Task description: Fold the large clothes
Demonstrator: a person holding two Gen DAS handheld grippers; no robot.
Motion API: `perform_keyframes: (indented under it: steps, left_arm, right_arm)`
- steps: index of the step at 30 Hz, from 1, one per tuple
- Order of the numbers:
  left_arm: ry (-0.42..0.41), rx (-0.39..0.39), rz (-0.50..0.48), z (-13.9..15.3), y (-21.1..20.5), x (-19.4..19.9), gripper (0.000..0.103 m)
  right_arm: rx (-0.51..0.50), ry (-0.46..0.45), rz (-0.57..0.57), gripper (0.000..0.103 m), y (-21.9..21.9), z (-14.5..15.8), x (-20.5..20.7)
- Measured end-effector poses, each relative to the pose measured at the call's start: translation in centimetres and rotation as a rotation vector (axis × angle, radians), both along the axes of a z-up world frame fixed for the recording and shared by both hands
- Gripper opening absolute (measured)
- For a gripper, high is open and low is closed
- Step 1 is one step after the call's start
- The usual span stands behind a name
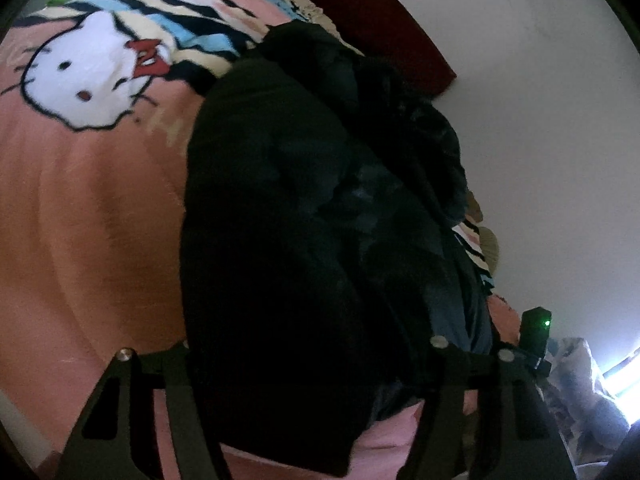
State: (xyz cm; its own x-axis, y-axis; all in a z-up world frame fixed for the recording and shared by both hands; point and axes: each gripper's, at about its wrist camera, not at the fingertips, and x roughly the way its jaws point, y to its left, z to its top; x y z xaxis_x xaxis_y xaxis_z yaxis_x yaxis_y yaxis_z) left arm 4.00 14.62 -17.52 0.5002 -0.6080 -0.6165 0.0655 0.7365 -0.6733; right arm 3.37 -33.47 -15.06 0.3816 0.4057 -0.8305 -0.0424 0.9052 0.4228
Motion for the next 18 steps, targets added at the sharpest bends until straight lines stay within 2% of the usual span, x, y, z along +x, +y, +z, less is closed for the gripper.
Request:
perform_keyframes:
  steps: [4, 7, 12, 15, 18]
  left_arm:
    - [-0.024, 0.048, 0.009, 1.0, -0.8, -0.3, 0.032]
    - [-0.04, 0.052, 0.022, 1.7, -0.8, -0.6, 0.025]
    - [-0.075, 0.045, 0.02, 3.9, -1.0, -0.7, 0.021]
    - [-0.098, 0.005, 0.02, 5.9, -0.5, -0.1, 0.019]
    - [-0.134, 0.01, 0.012, 8.3, -0.6, 0.9, 0.019]
  right_arm:
    - [0.014, -0.029, -0.009, 0.036, 0.0, 0.2, -0.4]
    - [0.032, -0.046, -0.012, 0.027, -0.2, 0.5, -0.6]
    - [0.038, -0.09, 0.001, 0.021, -0.2, 2.0, -0.4]
    - [0.069, -0.13, 0.0, 0.02, -0.6, 3.5, -0.3]
    - [0.105, -0.179, -0.009, 0.018, -1.2, 5.3, 0.4]
